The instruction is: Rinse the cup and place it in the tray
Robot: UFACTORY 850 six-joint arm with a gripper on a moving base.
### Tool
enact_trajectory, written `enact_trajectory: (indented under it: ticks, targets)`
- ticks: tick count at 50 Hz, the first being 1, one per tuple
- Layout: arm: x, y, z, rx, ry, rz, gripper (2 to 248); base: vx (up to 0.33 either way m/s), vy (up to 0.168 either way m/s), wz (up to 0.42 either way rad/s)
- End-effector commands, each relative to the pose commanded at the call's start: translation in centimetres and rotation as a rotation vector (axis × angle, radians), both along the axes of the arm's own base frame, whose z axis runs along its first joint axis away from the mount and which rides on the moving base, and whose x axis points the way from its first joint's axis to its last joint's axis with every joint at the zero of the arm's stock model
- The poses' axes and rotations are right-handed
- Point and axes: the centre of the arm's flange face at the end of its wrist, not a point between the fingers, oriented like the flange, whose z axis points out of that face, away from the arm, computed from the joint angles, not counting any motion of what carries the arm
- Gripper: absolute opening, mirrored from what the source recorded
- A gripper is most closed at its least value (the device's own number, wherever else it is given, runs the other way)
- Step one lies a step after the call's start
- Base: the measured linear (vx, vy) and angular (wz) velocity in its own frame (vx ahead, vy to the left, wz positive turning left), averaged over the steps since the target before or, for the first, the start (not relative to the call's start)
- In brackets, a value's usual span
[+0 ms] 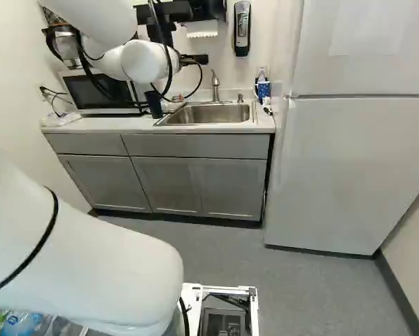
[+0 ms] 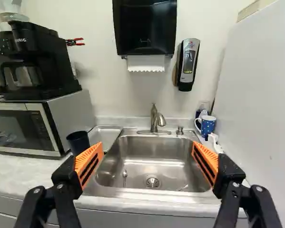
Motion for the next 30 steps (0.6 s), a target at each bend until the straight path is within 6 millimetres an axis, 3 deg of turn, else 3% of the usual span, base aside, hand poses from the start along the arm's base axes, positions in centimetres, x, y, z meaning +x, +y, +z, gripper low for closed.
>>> enact_trajectory:
  ticks: [30]
  targets:
    - [0.00,0.00,0.00,0.000,0.000,0.000,247,0.091,-0.055,0.003]
